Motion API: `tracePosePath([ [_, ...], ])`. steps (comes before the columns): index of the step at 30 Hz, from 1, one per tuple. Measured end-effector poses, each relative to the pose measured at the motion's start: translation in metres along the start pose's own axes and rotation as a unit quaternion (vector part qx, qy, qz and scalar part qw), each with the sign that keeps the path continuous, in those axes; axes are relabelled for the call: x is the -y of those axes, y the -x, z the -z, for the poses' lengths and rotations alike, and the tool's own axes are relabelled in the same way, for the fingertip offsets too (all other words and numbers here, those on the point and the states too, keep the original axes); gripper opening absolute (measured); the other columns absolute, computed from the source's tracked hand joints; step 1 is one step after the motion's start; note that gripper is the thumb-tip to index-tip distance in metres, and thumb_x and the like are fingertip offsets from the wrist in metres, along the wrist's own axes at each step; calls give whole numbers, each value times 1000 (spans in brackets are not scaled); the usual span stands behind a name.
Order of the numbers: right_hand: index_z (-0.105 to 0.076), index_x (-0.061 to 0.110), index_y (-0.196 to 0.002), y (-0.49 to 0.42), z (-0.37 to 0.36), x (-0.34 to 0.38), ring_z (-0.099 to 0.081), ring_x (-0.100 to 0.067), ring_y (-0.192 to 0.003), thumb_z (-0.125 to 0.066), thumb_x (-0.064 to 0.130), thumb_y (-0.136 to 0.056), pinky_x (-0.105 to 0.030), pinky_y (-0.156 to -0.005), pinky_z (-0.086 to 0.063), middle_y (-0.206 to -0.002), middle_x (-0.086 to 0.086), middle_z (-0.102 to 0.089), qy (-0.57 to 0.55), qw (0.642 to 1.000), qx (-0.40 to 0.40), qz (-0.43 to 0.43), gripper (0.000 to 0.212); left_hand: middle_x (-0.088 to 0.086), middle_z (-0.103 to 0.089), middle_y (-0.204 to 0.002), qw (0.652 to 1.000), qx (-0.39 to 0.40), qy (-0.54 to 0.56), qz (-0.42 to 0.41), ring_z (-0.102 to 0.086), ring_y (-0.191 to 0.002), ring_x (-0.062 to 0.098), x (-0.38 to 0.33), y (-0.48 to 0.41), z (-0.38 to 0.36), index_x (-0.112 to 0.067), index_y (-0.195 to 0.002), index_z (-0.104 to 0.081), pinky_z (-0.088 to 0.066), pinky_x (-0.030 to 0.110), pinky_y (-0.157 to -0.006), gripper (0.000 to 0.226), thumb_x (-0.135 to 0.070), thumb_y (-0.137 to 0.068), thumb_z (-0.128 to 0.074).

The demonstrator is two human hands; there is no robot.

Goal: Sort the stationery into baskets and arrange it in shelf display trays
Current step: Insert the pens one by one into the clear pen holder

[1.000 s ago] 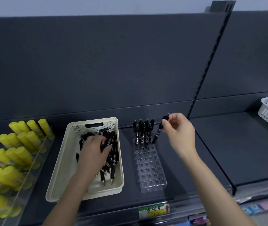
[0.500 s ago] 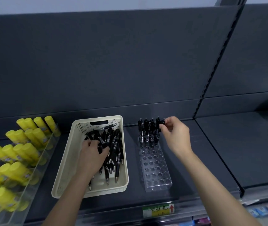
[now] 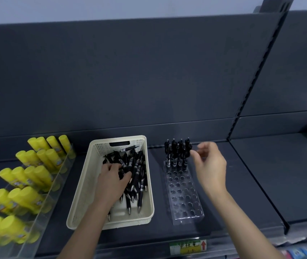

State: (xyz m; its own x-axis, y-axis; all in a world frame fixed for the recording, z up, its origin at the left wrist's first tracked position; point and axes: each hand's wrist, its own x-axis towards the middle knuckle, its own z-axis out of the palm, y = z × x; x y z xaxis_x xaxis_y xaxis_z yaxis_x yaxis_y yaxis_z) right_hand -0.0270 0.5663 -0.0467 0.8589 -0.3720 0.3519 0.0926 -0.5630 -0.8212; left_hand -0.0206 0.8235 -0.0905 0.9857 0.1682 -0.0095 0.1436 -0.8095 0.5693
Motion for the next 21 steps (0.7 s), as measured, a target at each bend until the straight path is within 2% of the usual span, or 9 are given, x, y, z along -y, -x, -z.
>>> tracePosePath([
  [2, -49, 29, -82, 12, -4, 11, -57, -4, -75, -66, 17, -86, -15, -66, -43, -79, 10, -59, -24, 1000, -1, 11, 21, 6, -39, -139, 1000, 4, -9, 1, -53, -107, 21, 0, 0, 0, -16, -131, -52, -38, 24, -84, 47, -42, -92, -55],
  [4, -49, 34, -80, 26, -13, 22, -57, -2, -74, -63, 16, -88, -13, -64, -45, -78, 11, -60, -36, 998, 38, 28, 25, 7, -38, -139, 1000, 5, -6, 4, -52, -101, 18, -1, 0, 0, -14, -130, -52, -37, 23, -83, 47, -41, -92, -56],
  [6, -53, 29, -83, 40, -27, 26, -57, -2, -72, -61, 11, -89, -11, -64, -43, -77, 10, -60, -32, 994, 87, 54, 21, 10, -38, -139, 1000, 4, 16, 22, -49, -94, 14, 0, -2, 3, -11, -131, -49, -36, 23, -81, 51, -40, -91, -60],
  [8, -57, 20, -86, 50, -40, 31, -56, -1, -71, -58, 6, -89, -6, -65, -40, -77, 10, -60, -16, 989, 120, 81, 15, 12, -43, -134, 998, -1, 28, 49, -52, -99, 19, 4, -7, 10, -10, -133, -46, -37, 24, -80, 56, -41, -90, -61],
  [12, -61, 10, -99, 53, -67, 41, -56, -7, -84, -52, 1, -90, -2, -73, -38, -91, 3, -59, 15, 981, 168, 98, 15, 18, -59, -111, 997, -6, 16, 81, -59, -89, 27, 14, -17, 21, -4, -112, -54, -42, 28, -69, 40, -35, -89, -63],
  [14, -58, 6, -114, 50, -82, 46, -53, -15, -100, -48, 0, -91, -8, -84, -39, -106, -3, -57, 52, 977, 187, 90, 26, 20, -59, -108, 996, 1, 14, 90, -60, -87, 30, 17, -19, 23, -1, -108, -53, -43, 30, -68, 38, -33, -89, -64],
  [15, -55, 4, -119, 47, -90, 48, -52, -19, -104, -45, -2, -91, -17, -88, -42, -109, -7, -56, 71, 975, 195, 75, 31, 20, -59, -107, 996, 5, 16, 92, -60, -87, 30, 17, -20, 24, -1, -107, -53, -45, 31, -69, 38, -33, -89, -63],
  [18, -52, 0, -109, 41, -108, 55, -55, -30, -92, -40, -7, -88, -32, -78, -48, -105, -17, -54, 115, 969, 217, 11, 26, 11, -66, -101, 995, 34, 18, 90, -63, -88, 25, 15, -23, 25, -6, -107, -55, -50, 32, -73, 37, -36, -88, -64],
  [21, -47, -2, -114, 41, -121, 54, -59, -33, -92, -39, -13, -83, -31, -73, -47, -108, -21, -54, 149, 959, 241, -26, 34, 2, -67, -98, 994, 48, 40, 91, -63, -91, 21, 8, -28, 21, -12, -110, -55, -46, 27, -73, 37, -34, -83, -68],
])
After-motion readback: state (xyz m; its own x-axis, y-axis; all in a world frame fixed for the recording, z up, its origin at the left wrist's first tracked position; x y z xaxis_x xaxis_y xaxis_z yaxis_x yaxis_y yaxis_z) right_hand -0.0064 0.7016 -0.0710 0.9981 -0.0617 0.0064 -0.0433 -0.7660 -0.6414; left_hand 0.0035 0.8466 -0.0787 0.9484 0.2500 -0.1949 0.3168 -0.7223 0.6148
